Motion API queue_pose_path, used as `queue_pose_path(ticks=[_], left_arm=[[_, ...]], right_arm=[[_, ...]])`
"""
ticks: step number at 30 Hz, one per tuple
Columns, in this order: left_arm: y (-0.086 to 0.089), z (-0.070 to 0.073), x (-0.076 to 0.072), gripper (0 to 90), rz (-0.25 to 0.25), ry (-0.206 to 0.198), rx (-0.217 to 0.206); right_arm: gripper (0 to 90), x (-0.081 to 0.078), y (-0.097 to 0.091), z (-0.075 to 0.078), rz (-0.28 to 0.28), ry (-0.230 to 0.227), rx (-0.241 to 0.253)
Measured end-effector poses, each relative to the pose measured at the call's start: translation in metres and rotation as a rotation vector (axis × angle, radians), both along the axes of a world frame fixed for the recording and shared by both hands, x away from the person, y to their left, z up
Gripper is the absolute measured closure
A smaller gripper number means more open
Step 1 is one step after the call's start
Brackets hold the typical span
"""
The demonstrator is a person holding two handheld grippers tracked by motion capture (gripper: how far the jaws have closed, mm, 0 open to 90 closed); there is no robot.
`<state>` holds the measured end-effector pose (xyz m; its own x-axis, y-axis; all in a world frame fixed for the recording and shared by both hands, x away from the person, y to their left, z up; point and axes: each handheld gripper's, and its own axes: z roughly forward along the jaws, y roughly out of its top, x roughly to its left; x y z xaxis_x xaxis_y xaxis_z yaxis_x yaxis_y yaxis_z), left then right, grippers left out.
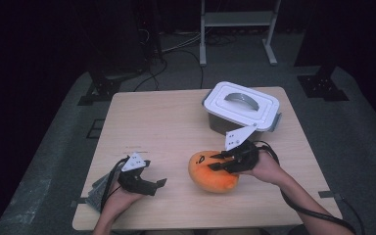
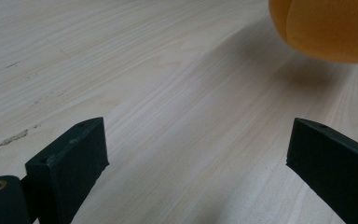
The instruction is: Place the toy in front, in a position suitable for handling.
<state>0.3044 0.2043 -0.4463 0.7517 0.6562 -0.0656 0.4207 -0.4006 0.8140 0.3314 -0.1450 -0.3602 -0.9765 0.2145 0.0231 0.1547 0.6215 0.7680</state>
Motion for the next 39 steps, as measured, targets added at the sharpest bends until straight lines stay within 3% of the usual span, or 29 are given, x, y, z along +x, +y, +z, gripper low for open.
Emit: queue_pose_path(ticks=[8,13,15,22,31,39], left_arm=[[0.000,-0.001,0.000,4.3,-0.002,0.005,0.001],[0.000,-0.001,0.000,4.3,-0.005,0.008,0.002],[0.000,-0.001,0.000,4.4,-0.004,0.009,0.000],[-0.002,-0.002,0.000,4.4,-0.011,0.011,0.003],[-0.001,-0.001,0.000,5.4,-0.017,0.009,-0.001],[0.004,0.008,-0.001,11.1,-0.037,-0.020,-0.001]], right_arm=[[70.1,0.002,0.007,-0.019,0.027,0.013,0.011],[67.0,-0.001,0.009,-0.039,0.052,0.025,-0.029],[65.8,-0.003,0.008,-0.045,0.060,0.037,-0.005],[53.2,-0.007,0.005,-0.046,0.063,0.025,0.014],[33.8,-0.012,-0.007,-0.042,0.001,0.037,0.098],[29.1,-0.022,-0.034,-0.046,-0.052,0.038,0.139]])
